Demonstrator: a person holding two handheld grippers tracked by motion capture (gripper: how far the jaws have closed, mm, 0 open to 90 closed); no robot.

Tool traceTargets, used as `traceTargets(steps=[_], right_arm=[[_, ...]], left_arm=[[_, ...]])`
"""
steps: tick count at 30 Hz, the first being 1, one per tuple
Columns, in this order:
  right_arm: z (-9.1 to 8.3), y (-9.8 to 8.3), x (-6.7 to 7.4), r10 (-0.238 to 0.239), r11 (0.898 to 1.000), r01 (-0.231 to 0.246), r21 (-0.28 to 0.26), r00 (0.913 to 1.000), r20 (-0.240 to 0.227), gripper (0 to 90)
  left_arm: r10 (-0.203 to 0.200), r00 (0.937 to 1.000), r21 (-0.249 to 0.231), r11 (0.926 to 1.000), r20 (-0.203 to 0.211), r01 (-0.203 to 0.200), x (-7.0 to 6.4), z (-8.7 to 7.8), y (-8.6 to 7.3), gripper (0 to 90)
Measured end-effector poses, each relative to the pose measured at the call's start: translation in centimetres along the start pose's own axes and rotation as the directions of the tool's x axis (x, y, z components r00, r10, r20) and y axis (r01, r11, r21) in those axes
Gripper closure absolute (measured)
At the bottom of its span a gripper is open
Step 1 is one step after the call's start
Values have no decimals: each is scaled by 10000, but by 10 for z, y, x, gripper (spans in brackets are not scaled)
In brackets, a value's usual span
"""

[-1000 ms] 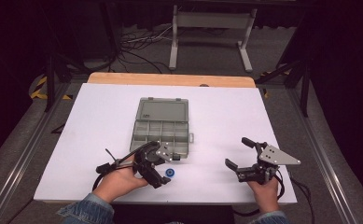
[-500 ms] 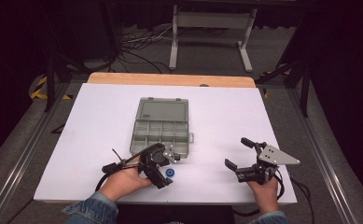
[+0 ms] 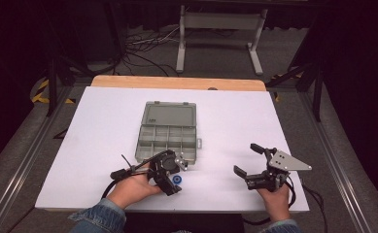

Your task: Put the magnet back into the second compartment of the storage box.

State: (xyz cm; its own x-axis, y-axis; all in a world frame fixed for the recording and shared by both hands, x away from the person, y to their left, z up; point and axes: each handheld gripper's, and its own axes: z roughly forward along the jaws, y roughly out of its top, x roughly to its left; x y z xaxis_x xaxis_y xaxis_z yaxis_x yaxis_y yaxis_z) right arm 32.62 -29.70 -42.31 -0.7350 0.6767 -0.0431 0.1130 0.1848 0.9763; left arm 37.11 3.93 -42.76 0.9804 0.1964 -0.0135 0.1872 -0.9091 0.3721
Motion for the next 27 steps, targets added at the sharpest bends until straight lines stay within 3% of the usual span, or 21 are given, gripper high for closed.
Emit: traceTargets(steps=[13,22,27], right_arm=[[0,0,0,41,10000,-40,23,10000,-69,15],[0,0,0,51,10000,-51,59,10000,-67,15],[0,0,0,51,10000,-51,57,10000,-70,15]], left_arm=[[133,9999,55,9999,-94,-132,-1,4,3,493],[216,9998,81,9997,-30,-215,0,4,4,612],[188,9998,118,9998,-13,-188,0,3,4,619]])
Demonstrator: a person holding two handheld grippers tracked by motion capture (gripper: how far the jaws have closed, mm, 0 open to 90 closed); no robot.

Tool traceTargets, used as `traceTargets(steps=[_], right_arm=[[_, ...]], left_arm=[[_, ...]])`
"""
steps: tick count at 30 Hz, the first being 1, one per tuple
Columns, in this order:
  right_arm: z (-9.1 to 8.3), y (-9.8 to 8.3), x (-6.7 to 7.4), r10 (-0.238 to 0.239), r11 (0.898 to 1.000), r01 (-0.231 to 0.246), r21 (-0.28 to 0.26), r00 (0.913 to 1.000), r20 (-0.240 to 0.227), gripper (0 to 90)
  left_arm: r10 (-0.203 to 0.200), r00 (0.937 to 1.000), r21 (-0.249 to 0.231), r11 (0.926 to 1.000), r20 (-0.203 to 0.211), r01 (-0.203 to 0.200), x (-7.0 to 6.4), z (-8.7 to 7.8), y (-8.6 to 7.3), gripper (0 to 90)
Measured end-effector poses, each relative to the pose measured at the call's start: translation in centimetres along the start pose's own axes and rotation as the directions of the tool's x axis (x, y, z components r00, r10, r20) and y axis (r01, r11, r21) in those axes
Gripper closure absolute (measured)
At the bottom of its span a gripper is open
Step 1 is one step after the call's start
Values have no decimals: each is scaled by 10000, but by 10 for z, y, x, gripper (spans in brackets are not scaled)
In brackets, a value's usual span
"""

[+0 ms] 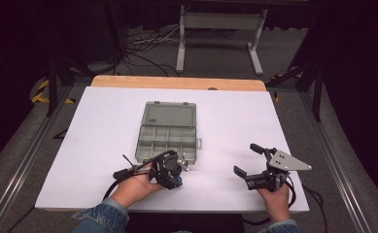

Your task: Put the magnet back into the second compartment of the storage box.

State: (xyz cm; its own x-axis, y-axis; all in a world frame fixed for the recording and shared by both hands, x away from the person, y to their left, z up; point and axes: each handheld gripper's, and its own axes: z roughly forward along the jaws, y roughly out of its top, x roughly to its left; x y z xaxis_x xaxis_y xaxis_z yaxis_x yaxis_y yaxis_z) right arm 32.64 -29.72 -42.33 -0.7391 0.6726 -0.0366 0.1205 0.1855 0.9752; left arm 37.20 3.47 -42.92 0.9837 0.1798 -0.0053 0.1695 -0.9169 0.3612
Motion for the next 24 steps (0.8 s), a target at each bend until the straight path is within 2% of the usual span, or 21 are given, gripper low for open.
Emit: traceTargets(steps=[5,15,18,24], right_arm=[[0,0,0,14,10000,-14,-3,10000,-15,15],[0,0,0,16,10000,-16,2,10000,-19,15],[0,0,0,4,10000,-4,19,10000,-16,15],[0,0,0,15,10000,-15,21,10000,-14,15]], left_arm=[[-143,9997,-231,9996,191,148,-1,-4,-1,621],[43,9999,-235,9997,138,-39,-4,-17,1,622],[216,9997,-184,9996,149,-213,-4,-23,2,621],[202,9998,-157,9997,44,-201,-6,-32,2,622]])
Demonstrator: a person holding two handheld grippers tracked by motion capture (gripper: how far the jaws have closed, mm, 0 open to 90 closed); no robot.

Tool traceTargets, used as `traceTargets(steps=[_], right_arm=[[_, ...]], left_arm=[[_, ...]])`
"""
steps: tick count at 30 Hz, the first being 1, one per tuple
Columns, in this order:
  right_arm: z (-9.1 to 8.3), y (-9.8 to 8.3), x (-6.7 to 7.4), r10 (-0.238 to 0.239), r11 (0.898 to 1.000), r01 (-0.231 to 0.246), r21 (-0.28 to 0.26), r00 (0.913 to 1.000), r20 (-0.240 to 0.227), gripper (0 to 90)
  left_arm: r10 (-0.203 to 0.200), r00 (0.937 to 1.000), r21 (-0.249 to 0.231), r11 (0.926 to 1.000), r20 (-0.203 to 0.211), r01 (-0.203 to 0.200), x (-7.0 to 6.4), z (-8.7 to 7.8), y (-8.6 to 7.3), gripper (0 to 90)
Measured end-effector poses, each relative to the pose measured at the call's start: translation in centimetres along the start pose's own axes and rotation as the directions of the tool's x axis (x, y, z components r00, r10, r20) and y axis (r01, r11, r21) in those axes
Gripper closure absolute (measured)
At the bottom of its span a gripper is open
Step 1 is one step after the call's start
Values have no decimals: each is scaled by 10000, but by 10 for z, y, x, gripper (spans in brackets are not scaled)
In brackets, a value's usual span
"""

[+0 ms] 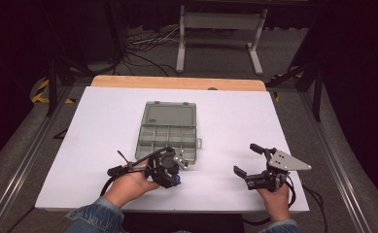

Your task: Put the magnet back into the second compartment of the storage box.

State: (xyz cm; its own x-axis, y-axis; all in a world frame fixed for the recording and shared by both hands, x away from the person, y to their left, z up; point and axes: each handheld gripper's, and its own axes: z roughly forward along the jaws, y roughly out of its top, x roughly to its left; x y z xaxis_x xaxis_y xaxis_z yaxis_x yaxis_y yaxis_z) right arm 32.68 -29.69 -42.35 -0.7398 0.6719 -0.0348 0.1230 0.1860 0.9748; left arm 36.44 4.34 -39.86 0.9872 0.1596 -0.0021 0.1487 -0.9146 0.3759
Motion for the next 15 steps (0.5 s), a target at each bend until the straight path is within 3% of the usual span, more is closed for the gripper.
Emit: traceTargets(steps=[6,15], right_arm=[[0,0,0,-1,10000,1,7,10000,-20,15],[1,0,0,11,10000,-11,-6,10000,-44,15]], left_arm=[[-59,9999,27,10000,-85,59,0,-6,-1,622],[-312,9991,-349,9989,-274,302,6,-20,-5,622]])
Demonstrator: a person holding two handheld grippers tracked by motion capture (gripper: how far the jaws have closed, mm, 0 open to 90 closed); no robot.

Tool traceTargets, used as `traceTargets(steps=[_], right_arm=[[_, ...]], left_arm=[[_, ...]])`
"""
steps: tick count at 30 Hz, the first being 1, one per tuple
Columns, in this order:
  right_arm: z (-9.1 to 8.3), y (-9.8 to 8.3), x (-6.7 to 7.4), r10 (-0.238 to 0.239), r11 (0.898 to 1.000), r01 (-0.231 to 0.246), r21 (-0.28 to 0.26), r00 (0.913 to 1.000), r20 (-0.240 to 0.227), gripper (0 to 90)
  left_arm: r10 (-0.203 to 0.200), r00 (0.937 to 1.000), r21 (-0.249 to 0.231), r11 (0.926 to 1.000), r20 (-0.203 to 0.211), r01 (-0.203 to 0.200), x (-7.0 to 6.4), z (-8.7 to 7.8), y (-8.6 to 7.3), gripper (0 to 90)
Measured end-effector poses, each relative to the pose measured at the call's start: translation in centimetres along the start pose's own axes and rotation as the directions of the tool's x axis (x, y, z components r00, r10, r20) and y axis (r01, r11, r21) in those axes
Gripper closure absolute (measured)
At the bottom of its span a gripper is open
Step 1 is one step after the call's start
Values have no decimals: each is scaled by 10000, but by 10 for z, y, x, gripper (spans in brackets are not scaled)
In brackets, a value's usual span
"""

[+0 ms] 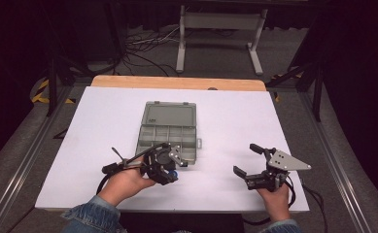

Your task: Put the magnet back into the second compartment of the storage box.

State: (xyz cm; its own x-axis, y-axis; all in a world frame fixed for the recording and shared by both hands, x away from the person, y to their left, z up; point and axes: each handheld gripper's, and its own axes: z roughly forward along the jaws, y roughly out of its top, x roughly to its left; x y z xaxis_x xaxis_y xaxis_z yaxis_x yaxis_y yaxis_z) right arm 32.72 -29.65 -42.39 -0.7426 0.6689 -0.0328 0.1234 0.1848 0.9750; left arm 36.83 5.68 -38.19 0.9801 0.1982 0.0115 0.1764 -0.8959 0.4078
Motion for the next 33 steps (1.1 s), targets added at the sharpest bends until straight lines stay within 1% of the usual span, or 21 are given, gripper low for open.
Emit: traceTargets(steps=[2,3,4,5,11,15,16,17,19,20,23,24,26,27,30,31,32,33], right_arm=[[0,0,0,-9,10000,9,10,10000,5,15],[0,0,0,9,10000,-9,9,10000,2,15],[0,0,0,19,10000,-19,3,10000,3,15],[0,0,0,16,10000,-16,3,10000,4,15],[0,0,0,25,10000,-25,17,10000,22,15],[0,0,0,37,10000,-37,15,10000,19,15],[0,0,0,65,10000,-65,37,10000,20,15],[0,0,0,70,10000,-70,39,10000,21,15],[0,0,-1,58,10000,-58,35,10000,20,15],[-1,0,-1,55,10000,-55,49,10000,17,15],[-1,0,-1,53,10000,-53,62,10000,26,15],[-1,0,-1,49,10000,-50,67,10000,39,15],[-1,0,-1,45,10000,-45,74,10000,43,15],[-1,0,-1,48,10000,-49,65,10000,31,15],[0,0,-1,47,10000,-47,62,10000,29,15],[0,0,-1,48,10000,-48,63,10000,31,15],[0,0,-1,44,10000,-44,68,10000,28,15],[0,-1,-1,42,10000,-42,69,10000,32,15]], left_arm=[[-114,9999,-66,9999,-74,114,4,-4,-2,622],[-44,9999,-65,10000,-115,43,7,-7,-2,622],[-118,9998,-117,9999,-142,116,7,-9,-2,622],[-55,9998,-118,9999,-185,53,8,-11,-2,622],[-141,9990,-155,9998,-425,134,16,-22,-1,622],[-400,9979,-261,9989,-518,387,24,-29,0,622],[-375,9980,-266,9990,-515,361,27,-30,0,622],[-447,9974,-323,9986,-566,430,29,-32,0,622],[-471,9971,-319,9985,-597,452,32,-34,1,622],[-420,9971,-271,9988,-629,403,33,-35,2,622],[-311,9963,-149,9994,-798,300,35,-40,4,622],[-370,9957,-144,9993,-845,359,36,-41,4,622],[-325,9949,-144,9994,-952,313,39,-44,5,622],[-464,9943,-161,9989,-961,451,40,-45,5,622],[-412,9941,-137,9991,-1003,401,44,-46,5,622],[-528,9933,-165,9985,-1029,514,46,-46,5,622],[-494,9933,-140,9987,-1040,482,49,-47,5,622],[-586,9927,-200,9982,-1050,568,50,-47,5,622]])
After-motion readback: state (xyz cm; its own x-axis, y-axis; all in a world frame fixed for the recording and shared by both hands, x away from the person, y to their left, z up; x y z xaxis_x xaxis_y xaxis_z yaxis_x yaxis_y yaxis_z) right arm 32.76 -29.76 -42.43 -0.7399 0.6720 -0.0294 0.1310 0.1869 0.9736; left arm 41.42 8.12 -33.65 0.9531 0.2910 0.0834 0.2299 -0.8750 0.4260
